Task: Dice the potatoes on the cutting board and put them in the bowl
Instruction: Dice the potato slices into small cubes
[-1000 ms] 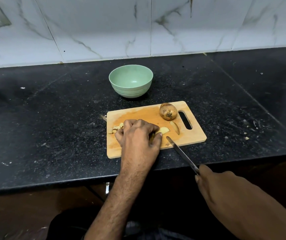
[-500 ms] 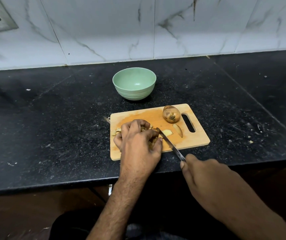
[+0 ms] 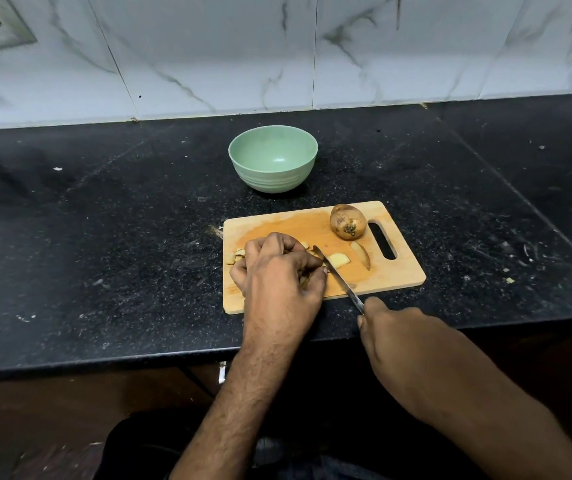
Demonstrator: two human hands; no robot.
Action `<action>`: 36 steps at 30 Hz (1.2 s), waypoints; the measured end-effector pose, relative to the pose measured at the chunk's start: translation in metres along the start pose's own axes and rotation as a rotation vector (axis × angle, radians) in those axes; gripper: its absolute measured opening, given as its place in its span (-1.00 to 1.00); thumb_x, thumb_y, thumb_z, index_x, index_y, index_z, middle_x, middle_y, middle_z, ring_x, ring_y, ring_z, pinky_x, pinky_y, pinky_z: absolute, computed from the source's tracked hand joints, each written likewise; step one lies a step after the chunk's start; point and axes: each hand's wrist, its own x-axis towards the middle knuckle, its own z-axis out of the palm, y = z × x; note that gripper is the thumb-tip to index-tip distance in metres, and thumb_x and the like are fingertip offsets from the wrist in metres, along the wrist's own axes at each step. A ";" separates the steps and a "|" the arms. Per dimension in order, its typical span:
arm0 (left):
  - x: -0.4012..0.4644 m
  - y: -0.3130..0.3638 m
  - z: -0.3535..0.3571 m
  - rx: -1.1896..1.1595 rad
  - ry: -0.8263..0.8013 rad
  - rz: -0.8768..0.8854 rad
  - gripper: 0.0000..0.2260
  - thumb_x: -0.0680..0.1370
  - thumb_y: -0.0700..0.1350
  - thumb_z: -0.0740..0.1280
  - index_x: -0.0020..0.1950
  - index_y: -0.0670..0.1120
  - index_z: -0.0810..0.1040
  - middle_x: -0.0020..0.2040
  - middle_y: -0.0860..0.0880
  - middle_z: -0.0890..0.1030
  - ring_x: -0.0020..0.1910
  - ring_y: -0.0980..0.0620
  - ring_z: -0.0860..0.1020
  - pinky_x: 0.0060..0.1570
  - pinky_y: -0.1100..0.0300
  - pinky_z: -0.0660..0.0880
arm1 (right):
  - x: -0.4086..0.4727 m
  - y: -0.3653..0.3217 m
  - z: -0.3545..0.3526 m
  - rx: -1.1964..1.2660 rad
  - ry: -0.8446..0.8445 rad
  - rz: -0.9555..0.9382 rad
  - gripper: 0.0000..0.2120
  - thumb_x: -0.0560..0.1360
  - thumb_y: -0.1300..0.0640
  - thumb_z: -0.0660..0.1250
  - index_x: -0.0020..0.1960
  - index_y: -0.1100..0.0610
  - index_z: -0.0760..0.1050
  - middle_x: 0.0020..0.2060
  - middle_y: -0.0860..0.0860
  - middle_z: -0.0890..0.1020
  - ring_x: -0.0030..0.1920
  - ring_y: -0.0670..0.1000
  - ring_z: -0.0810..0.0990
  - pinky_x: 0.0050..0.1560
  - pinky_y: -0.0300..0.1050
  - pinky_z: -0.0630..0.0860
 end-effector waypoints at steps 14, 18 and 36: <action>-0.004 -0.002 0.001 -0.016 0.051 -0.013 -0.93 0.47 -0.01 0.47 -0.06 0.12 0.69 0.05 0.19 0.44 0.18 0.12 0.27 0.06 0.15 0.04 | -0.037 0.018 -0.005 0.026 -0.169 0.096 -0.75 0.67 -0.19 -0.14 0.00 -0.10 0.21 -0.18 -0.05 0.49 -0.17 -0.06 0.52 -0.01 -0.03 0.56; -0.005 -0.001 0.000 -0.034 0.060 0.018 -0.91 0.50 -0.03 0.43 -0.03 0.13 0.68 0.04 0.21 0.44 0.18 0.14 0.28 0.06 0.14 0.06 | -0.038 0.017 -0.010 0.028 -0.092 0.092 -0.70 0.65 -0.24 -0.15 -0.02 -0.10 0.22 -0.21 -0.07 0.50 -0.17 -0.07 0.55 -0.03 -0.06 0.56; 0.011 0.010 0.002 0.042 -0.113 0.108 -0.80 0.50 0.16 0.44 0.07 0.15 0.64 0.10 0.27 0.47 0.20 0.15 0.25 0.13 0.06 0.13 | -0.022 0.039 -0.003 0.145 0.125 0.105 -0.64 0.65 -0.24 -0.09 -0.13 -0.04 0.26 -0.30 -0.05 0.54 -0.30 -0.09 0.55 -0.19 -0.15 0.54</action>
